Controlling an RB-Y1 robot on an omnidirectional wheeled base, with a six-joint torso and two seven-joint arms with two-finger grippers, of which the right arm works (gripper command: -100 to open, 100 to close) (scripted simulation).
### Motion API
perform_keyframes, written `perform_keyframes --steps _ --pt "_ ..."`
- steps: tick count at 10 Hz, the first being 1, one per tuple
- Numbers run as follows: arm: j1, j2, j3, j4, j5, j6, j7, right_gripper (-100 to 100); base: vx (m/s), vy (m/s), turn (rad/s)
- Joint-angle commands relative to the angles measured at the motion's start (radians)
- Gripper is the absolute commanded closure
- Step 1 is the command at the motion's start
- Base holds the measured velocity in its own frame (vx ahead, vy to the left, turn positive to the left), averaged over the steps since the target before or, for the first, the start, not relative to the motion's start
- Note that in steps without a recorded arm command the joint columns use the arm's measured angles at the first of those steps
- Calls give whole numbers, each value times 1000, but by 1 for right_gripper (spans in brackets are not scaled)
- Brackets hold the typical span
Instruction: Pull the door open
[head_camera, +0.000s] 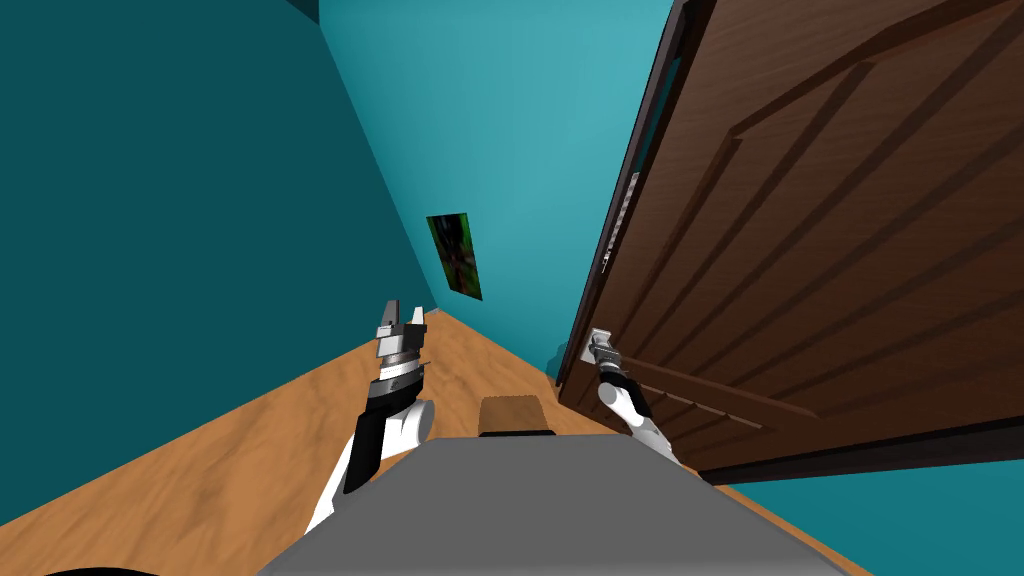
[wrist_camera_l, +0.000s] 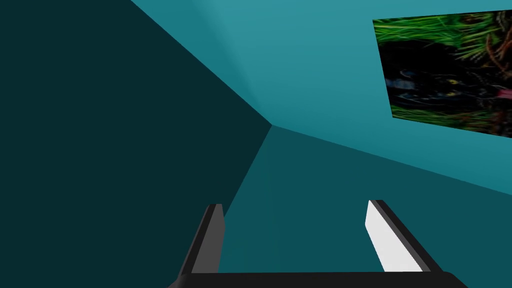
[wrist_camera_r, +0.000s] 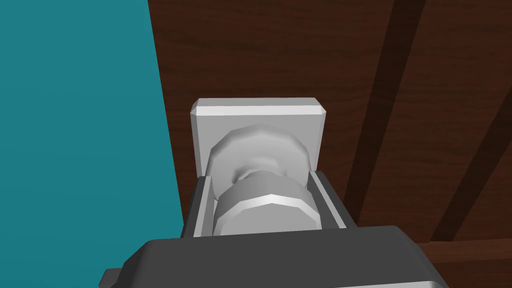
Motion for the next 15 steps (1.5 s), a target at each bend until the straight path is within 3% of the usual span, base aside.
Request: perform_keyframes --steps 1,5,8,9,15 --pt "7 -7 20 -3 0 1 -16 100 -207 -69 135" --pt "35 -57 74 -24 -3 -7 -77 100 -269 -39 175" --pt "50 -83 102 -35 -5 -11 -109 100 -253 -43 132" --pt "48 -78 96 -32 -5 -8 -100 100 -118 -6 38" --pt "85 -138 163 -64 0 -29 -162 100 -215 -42 138"
